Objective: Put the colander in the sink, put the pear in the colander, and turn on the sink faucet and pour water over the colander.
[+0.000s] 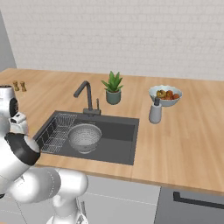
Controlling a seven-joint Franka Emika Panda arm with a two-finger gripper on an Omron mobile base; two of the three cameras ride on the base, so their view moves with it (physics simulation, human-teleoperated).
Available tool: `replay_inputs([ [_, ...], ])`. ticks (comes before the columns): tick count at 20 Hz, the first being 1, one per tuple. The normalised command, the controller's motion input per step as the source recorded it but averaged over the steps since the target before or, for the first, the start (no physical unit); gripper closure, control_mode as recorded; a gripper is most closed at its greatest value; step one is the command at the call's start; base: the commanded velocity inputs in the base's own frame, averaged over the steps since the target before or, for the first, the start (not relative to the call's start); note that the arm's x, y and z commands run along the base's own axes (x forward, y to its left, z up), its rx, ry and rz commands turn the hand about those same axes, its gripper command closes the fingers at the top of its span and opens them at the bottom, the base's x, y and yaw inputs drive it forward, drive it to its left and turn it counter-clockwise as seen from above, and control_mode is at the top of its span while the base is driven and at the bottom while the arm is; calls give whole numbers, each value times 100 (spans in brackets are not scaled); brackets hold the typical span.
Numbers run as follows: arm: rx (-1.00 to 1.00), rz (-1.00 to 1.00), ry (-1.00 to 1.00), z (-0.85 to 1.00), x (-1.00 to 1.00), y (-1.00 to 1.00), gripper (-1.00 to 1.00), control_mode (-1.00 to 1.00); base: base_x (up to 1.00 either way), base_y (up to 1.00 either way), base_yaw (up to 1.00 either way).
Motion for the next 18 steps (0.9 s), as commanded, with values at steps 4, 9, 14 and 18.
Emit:
replay_inputs([
  [4,0,7,0,0,9,79,-100,-100,0,0,0],
  [9,0,5,1,0,12,60,-100,-100,0,0,0],
  [14,0,3,6,0,7,51,-100,-100,0,0,0],
  [18,0,0,3,-6,18,16,-100,-100,0,0,0],
])
